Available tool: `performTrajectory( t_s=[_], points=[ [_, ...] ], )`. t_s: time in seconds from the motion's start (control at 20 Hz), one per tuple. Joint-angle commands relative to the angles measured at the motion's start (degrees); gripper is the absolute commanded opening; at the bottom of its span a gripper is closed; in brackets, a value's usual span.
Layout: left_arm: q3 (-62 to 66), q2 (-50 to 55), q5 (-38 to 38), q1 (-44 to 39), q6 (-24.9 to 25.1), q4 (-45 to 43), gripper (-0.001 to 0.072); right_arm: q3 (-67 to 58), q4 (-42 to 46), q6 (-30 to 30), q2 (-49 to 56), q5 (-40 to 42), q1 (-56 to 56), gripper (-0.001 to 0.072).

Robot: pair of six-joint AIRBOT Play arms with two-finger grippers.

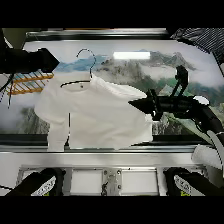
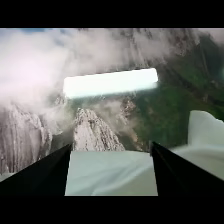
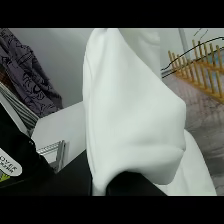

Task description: Fold the clothes and pants, and hang the long-sleeved shirts on hangers.

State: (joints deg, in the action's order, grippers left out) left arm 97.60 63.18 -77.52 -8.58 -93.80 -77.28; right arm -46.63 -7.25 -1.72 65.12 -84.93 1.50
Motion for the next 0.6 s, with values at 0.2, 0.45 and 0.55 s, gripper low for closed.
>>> performTrajectory(
  t_s=[0.2, 0.45, 0.55],
  points=[
    [0.11, -6.58, 5.86, 0.87, 0.76, 3.28, 0.0433, -0.24, -2.89, -0.59, 0.02, 0.17, -0.02, 0.0019],
    [-0.13, -10.4, 5.05, 0.87, 0.81, 3.3, 0.001, -0.24, -9.18, 1.09, 0.13, 0.7, 0.02, 0.002],
    [-0.11, -10.91, 5.05, 0.87, 0.81, 3.34, 0.001, -0.31, -10.01, 1.01, -0.48, 4.24, -0.22, 0.0017]
  ],
)
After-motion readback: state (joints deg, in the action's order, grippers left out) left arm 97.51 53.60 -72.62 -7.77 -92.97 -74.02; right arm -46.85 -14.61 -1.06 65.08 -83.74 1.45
